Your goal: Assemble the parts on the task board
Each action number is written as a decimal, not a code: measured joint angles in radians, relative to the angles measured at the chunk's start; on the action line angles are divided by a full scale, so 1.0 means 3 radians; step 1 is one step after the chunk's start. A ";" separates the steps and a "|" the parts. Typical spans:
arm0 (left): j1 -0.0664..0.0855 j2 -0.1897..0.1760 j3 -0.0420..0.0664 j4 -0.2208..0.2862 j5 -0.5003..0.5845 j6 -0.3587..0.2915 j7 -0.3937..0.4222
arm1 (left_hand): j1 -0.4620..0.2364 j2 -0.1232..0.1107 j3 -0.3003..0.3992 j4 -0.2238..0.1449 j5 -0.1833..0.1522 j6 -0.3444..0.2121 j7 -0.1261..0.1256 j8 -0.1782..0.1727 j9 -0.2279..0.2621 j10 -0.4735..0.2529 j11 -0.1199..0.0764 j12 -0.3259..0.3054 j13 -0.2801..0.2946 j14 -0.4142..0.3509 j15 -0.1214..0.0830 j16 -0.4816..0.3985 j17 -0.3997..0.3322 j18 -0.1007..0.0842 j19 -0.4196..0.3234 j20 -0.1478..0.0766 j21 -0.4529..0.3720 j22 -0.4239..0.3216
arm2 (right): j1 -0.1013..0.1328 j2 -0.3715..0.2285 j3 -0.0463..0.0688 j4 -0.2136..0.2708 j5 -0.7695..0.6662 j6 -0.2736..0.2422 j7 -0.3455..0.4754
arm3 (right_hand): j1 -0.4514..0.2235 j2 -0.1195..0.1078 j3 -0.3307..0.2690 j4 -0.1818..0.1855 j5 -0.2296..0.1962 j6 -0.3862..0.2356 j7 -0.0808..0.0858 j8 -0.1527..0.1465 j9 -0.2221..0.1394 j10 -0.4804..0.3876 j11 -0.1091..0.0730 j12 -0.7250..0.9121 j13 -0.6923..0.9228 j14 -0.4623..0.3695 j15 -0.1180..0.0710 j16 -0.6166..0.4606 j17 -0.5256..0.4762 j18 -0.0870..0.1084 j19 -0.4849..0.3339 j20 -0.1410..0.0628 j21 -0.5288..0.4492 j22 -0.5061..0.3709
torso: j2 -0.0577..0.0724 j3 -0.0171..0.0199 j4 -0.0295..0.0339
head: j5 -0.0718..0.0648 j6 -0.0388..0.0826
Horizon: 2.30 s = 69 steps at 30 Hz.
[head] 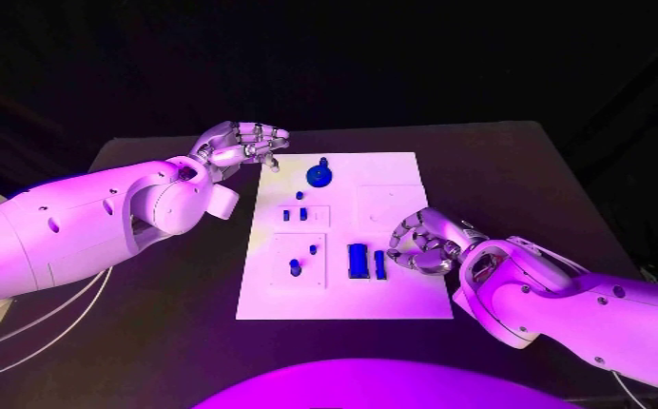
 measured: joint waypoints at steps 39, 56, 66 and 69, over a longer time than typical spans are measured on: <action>0.0000 -0.0006 0.0000 -0.0001 0.0000 0.0000 -0.0002 | 0.0013 0.0013 -0.0009 0.0009 0.0000 0.0000 0.0000 0.0000 0.0000 -0.0012 0.0012 0.0014 0.0000 0.0000 0.0000 0.0000 0.0000 0.0000 0.0012 0.0012 0.0000 -0.0007 | -0.0085 0.0173 0.0003 -0.0228 -0.0225 0.0206 0.0413 | 0.0048 0.0017 0.0766 -0.0308 -0.0013 0.0210 0.0049 -0.0154 -0.0198 -0.0006 0.0054 0.0000 -0.0001 -0.0001 0.0035 0.0000 -0.0001 0.0000 0.0000 0.0023 0.0094 -0.0002 | 0.0000 0.0000 0.0003 | 0.0014 -0.0045; 0.0000 -0.0008 0.0000 -0.0001 0.0000 0.0000 -0.0007 | 0.0030 0.0030 -0.0009 0.0009 0.0000 0.0000 0.0000 0.0000 -0.0002 -0.0012 0.0012 0.0014 0.0000 0.0000 0.0000 0.0000 0.0000 0.0000 0.0012 0.0012 -0.0013 -0.0009 | -0.0104 0.0221 -0.0010 -0.0264 -0.0245 0.0067 0.0356 | -0.0187 -0.0124 0.0580 -0.0198 -0.0027 0.0104 0.0082 -0.0219 -0.0251 -0.0006 0.0053 0.0000 -0.0001 -0.0001 0.0058 0.0000 -0.0002 0.0001 0.0000 0.0048 -0.0002 -0.0002 | 0.0000 0.0001 0.0003 | 0.0017 -0.0035; 0.0000 -0.0009 0.0000 -0.0001 0.0000 0.0000 -0.0011 | 0.0030 0.0030 -0.0009 0.0009 0.0000 0.0000 0.0000 0.0000 -0.0002 -0.0012 0.0012 0.0014 0.0000 0.0000 0.0000 0.0000 0.0000 0.0000 0.0012 0.0012 -0.0013 -0.0009 | -0.0110 0.0240 -0.0009 -0.0299 -0.0283 -0.0024 0.0283 | -0.0196 0.0000 0.0022 -0.0303 -0.1174 0.0071 0.0080 -0.0232 -0.0251 0.0006 0.0066 -0.0014 -0.0001 -0.0001 0.0058 0.0000 -0.0002 0.0001 0.0000 0.0048 -0.0004 -0.0002 | 0.0002 0.0002 0.0003 | 0.0019 -0.0041; 0.0000 -0.0009 0.0000 -0.0001 0.0000 0.0001 -0.0013 | 0.0030 0.0030 -0.0009 0.0009 0.0000 0.0000 0.0000 0.0000 -0.0002 -0.0022 0.0002 0.0014 0.0000 0.0000 0.0000 0.0000 0.0000 0.0000 0.0012 0.0012 -0.0013 -0.0009 | -0.0111 0.0246 -0.0008 -0.0311 -0.0295 -0.0030 0.0266 | -0.0175 0.0020 -0.0081 -0.0304 -0.1352 0.0071 0.0080 -0.0232 -0.0253 0.0006 0.0065 -0.0014 -0.0001 -0.0001 0.0058 0.0000 -0.0002 0.0000 0.0000 0.0072 -0.0016 -0.0002 | 0.0002 0.0002 0.0002 | 0.0021 -0.0041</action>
